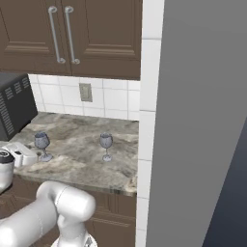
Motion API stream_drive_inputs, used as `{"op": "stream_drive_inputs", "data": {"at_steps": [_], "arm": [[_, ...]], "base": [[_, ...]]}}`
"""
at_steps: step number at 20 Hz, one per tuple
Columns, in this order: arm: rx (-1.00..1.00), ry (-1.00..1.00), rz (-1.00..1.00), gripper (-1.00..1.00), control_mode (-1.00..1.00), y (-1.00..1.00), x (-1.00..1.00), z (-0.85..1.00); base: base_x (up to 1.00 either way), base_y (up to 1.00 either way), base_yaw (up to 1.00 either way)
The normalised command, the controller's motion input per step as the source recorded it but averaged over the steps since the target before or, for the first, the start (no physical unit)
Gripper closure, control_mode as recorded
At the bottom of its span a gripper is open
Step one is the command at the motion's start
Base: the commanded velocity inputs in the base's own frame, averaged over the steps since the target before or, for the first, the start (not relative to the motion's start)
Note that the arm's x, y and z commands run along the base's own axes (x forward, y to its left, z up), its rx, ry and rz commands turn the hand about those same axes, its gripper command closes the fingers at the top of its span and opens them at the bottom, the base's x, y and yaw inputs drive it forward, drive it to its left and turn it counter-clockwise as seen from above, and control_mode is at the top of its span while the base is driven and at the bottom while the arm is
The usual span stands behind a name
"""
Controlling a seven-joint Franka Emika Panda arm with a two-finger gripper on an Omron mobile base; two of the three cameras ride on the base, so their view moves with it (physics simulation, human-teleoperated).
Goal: Retrieve the wine glasses from the counter and place one next to each plate.
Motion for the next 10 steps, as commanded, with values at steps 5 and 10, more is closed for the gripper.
{"op": "stream_drive_inputs", "data": {"at_steps": [5, 10], "arm": [[0.00, 0.02, 0.00, -1.00, -1.00, 0.00, 0.22, -0.11], [0.00, 0.07, -0.02, -1.00, -1.00, 0.00, 0.09, -0.14]], "base": [[0.00, 0.00, 0.00], [0.00, 0.00, 0.00]]}}
